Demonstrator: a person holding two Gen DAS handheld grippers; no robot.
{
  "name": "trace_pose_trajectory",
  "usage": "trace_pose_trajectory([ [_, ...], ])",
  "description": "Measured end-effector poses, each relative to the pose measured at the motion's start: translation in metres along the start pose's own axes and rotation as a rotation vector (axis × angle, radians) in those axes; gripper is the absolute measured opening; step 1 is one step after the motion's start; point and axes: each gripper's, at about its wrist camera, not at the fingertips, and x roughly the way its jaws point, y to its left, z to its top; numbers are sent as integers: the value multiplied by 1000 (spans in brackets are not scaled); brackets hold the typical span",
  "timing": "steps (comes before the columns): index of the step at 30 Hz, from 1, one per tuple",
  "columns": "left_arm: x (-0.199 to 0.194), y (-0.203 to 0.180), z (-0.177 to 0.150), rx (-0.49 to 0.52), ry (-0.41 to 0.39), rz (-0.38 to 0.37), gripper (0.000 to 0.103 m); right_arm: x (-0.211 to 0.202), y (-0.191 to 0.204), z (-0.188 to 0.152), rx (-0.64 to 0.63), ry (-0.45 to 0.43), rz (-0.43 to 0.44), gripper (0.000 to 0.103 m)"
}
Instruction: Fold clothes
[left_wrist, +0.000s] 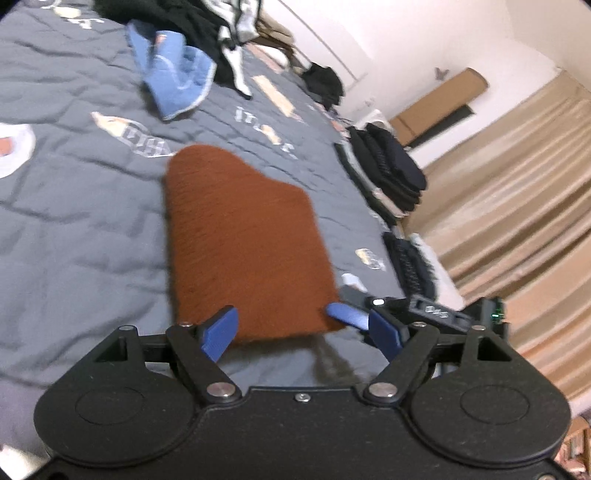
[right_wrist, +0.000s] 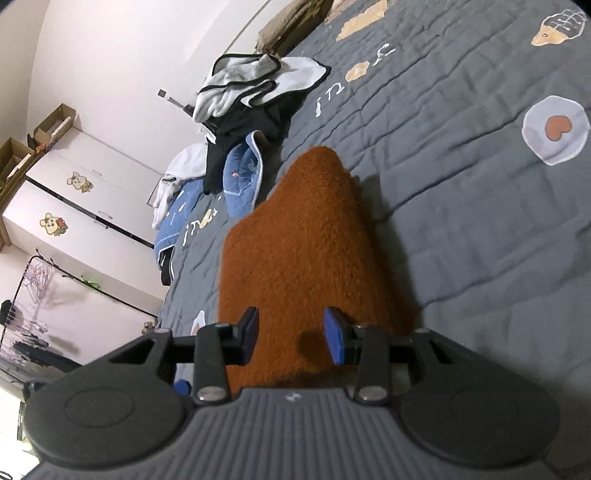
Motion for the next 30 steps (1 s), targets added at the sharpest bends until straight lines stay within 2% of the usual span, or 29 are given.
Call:
trace_pose_trajectory([
  [13, -19, -8, -35, 56, -83, 177, 81, -22, 24, -34, -160, -76, -162, 40],
  [24, -35, -5, -61, 23, -122, 237, 81, -37, 32, -47, -207, -127, -202, 40],
  [30, -40, -10, -71, 43, -146, 273, 81, -42, 36, -54, -228, -141, -195, 40],
])
